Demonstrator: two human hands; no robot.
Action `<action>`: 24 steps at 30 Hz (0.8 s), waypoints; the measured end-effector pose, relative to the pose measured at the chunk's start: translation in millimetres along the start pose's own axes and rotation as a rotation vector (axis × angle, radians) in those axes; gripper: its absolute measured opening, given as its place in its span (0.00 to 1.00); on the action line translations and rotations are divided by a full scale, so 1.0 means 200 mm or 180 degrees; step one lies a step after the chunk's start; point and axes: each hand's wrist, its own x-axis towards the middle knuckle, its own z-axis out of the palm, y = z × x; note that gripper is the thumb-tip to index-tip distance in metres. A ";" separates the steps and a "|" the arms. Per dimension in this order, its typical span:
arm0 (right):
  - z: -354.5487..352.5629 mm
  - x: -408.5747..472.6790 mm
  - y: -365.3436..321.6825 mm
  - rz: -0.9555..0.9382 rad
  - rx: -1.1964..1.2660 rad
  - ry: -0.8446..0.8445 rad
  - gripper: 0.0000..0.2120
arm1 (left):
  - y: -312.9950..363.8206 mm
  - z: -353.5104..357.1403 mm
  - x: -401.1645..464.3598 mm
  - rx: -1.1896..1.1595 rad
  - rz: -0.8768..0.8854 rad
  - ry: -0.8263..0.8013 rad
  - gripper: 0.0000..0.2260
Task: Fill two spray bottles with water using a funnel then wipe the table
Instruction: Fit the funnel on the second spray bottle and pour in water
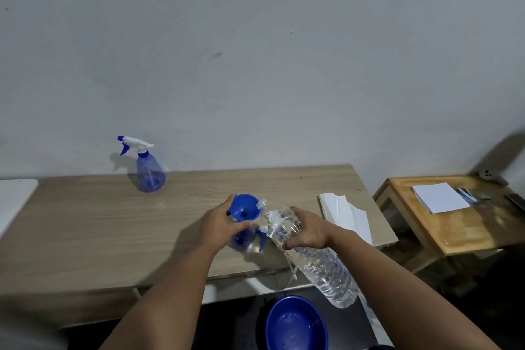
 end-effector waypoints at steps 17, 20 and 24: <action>-0.08 0.02 -0.13 0.0152 -0.0360 -0.0289 0.33 | -0.01 0.01 -0.02 0.0194 0.0051 0.0084 0.53; -0.09 0.01 -0.15 0.0197 -0.0409 -0.0328 0.32 | -0.02 0.01 -0.01 0.0186 0.0045 0.0083 0.53; -0.10 0.00 -0.18 0.0278 -0.0477 -0.0311 0.35 | -0.02 0.01 -0.02 0.0221 0.0034 0.0072 0.53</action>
